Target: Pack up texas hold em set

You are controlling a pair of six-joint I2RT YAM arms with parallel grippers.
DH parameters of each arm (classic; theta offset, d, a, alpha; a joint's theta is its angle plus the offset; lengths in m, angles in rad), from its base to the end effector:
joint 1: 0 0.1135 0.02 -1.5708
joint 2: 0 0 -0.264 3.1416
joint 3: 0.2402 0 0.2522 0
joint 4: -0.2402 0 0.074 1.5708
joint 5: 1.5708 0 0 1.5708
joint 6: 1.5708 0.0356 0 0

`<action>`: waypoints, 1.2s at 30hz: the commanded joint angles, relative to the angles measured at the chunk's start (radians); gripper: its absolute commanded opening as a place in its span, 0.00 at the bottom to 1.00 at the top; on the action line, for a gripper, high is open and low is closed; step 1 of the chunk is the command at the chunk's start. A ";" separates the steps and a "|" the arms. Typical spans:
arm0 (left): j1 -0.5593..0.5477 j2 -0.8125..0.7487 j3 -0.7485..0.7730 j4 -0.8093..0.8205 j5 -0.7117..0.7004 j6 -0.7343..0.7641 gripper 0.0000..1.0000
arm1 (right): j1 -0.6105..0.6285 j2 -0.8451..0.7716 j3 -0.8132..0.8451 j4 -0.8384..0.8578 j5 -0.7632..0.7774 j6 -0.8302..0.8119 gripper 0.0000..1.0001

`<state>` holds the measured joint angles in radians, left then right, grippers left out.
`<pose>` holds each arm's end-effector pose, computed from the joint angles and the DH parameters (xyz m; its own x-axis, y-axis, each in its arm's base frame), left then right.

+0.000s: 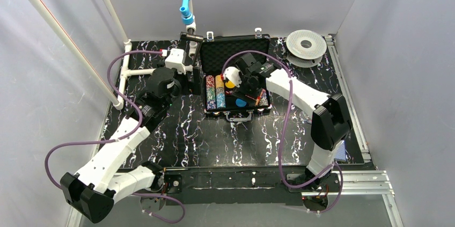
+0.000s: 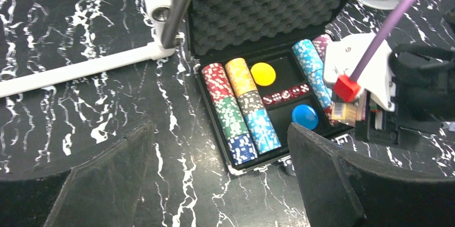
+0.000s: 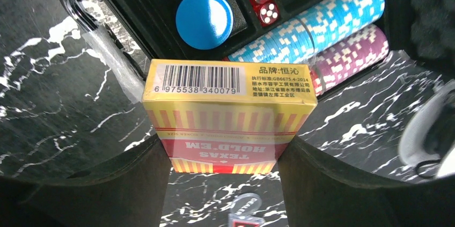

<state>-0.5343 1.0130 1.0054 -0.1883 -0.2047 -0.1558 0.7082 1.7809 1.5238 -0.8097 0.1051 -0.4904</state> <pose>0.2037 -0.1121 0.3744 -0.2162 -0.0486 -0.9751 0.2971 0.9481 -0.1131 0.2911 0.2444 0.2716 -0.3002 -0.8737 -0.3827 -0.8499 0.4271 -0.3085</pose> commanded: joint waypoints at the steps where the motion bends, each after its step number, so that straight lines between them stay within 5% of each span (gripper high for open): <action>1: -0.004 -0.054 0.022 -0.014 -0.100 0.007 0.95 | 0.040 0.007 0.048 0.012 0.012 -0.215 0.01; 11: 0.004 -0.107 -0.004 -0.005 -0.330 0.024 0.98 | 0.069 0.222 0.222 -0.095 0.072 -0.272 0.01; 36: 0.046 -0.117 -0.010 0.005 -0.267 -0.001 0.98 | 0.129 0.324 0.271 -0.011 0.124 -0.331 0.01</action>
<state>-0.4942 0.9203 1.0023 -0.1875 -0.4763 -0.1509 0.8188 2.1029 1.7599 -0.8722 0.2226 -0.7681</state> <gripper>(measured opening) 0.981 0.728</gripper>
